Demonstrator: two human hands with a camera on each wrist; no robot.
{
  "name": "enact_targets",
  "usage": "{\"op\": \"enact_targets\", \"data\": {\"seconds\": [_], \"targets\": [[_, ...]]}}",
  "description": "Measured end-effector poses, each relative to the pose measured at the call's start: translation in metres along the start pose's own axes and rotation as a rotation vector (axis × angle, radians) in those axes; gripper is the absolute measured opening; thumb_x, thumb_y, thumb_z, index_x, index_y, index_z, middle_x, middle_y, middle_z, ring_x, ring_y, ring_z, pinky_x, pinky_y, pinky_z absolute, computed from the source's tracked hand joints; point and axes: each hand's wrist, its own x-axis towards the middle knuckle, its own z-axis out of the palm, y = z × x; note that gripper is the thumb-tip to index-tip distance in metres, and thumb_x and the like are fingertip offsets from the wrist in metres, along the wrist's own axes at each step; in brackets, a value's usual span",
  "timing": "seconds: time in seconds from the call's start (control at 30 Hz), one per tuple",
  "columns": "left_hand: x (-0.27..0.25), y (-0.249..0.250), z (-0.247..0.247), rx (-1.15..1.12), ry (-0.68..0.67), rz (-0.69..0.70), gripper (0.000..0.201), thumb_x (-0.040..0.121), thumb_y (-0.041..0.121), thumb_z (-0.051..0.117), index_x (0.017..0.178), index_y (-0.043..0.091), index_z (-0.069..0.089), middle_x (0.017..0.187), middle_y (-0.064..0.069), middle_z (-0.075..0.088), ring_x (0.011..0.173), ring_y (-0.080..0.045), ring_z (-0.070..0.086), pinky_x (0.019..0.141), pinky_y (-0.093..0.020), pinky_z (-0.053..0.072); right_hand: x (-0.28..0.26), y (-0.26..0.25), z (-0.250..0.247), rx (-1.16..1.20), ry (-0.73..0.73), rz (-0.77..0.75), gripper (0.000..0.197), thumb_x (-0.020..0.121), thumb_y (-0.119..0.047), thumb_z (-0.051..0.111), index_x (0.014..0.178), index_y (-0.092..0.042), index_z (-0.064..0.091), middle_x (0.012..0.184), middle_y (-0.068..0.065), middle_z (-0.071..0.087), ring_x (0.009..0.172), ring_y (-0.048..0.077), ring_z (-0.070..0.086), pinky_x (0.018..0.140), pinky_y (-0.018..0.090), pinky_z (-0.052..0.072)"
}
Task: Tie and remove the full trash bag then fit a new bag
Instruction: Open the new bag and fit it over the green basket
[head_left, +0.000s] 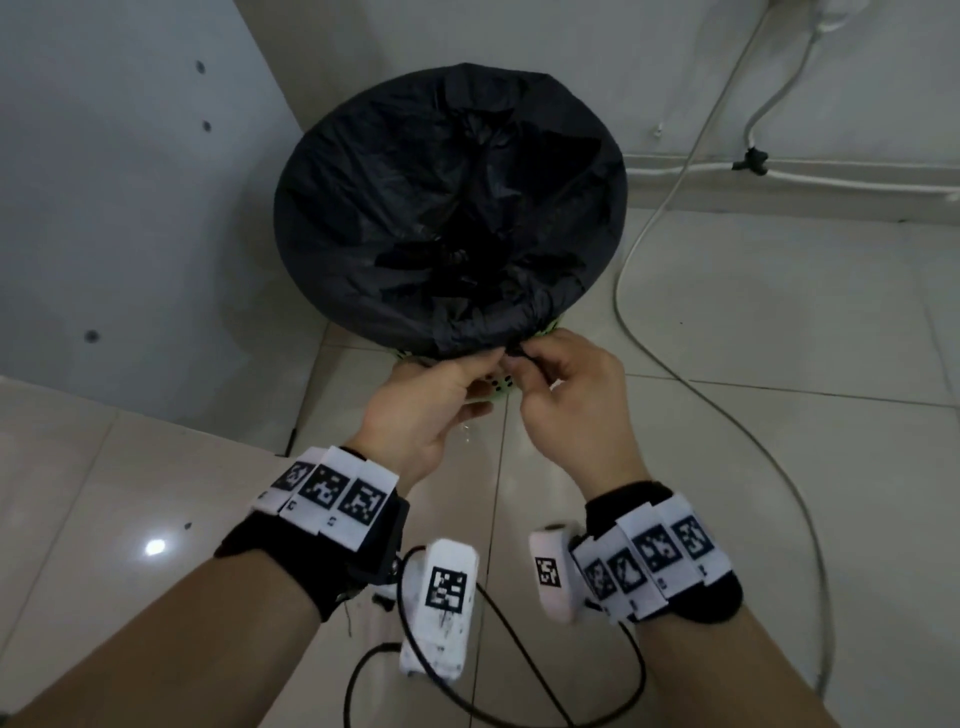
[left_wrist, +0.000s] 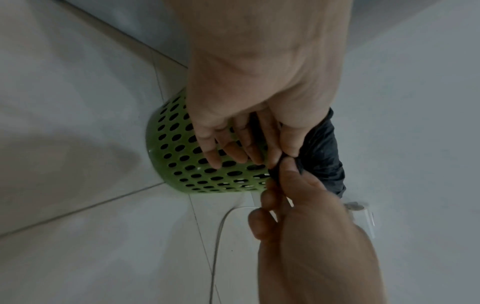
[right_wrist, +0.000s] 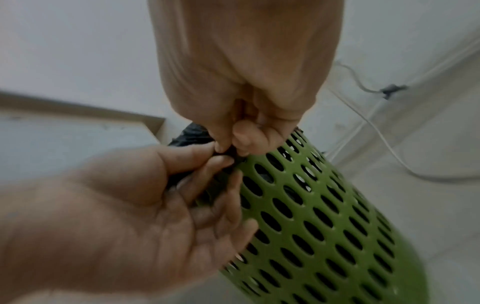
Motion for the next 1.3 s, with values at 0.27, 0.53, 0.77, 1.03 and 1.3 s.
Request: {"op": "enact_targets", "data": {"seconds": [0.27,0.53,0.77,1.03,1.3], "targets": [[-0.010,-0.002,-0.002,-0.088,-0.284,-0.094,0.031,0.102,0.015,0.049,0.124,0.000,0.064,0.099,-0.014,0.071,0.097,-0.028,0.069,0.103,-0.048,0.050,0.010,-0.004,-0.012,1.204,-0.273,0.937,0.006,0.090,-0.006,0.050,0.085,-0.008,0.051,0.062,0.005,0.039,0.037,0.007,0.031,0.025,0.015,0.022],[-0.008,-0.001,0.005,-0.123,-0.204,-0.112,0.022,0.086,0.011,0.066,0.107,0.007,0.071,0.084,-0.006,0.073,0.077,-0.017,0.069,0.072,-0.036,0.060,0.012,-0.016,-0.013,1.204,-0.301,1.109,0.008,0.091,-0.016,0.055,0.086,-0.010,0.053,0.056,0.001,0.042,0.033,0.005,0.028,0.023,0.013,0.020],[-0.001,0.000,0.010,-0.124,-0.033,-0.069,0.023,0.089,0.010,0.068,0.111,0.002,0.070,0.097,-0.013,0.077,0.082,-0.020,0.075,0.071,-0.036,0.061,-0.019,-0.005,-0.007,0.067,0.154,0.030,0.010,0.087,-0.021,0.072,0.094,-0.023,0.064,0.083,-0.009,0.066,0.057,0.004,0.055,0.055,0.013,0.044],[0.000,-0.002,0.007,-0.144,-0.069,-0.115,0.014,0.092,0.011,0.063,0.103,0.006,0.071,0.089,-0.012,0.072,0.079,-0.021,0.070,0.077,-0.038,0.061,-0.011,0.011,-0.003,-0.127,0.152,-0.342,0.015,0.088,-0.001,0.067,0.098,-0.005,0.077,0.081,0.006,0.068,0.068,0.015,0.062,0.066,0.023,0.052],[-0.003,-0.006,0.005,-0.104,-0.158,-0.080,0.013,0.091,0.007,0.066,0.102,0.003,0.072,0.084,-0.007,0.072,0.079,-0.018,0.064,0.092,-0.040,0.056,0.009,-0.017,-0.001,0.661,0.100,0.632,0.020,0.096,-0.005,0.057,0.077,-0.001,0.057,0.047,0.005,0.053,0.031,0.013,0.043,0.036,0.027,0.041]]}}
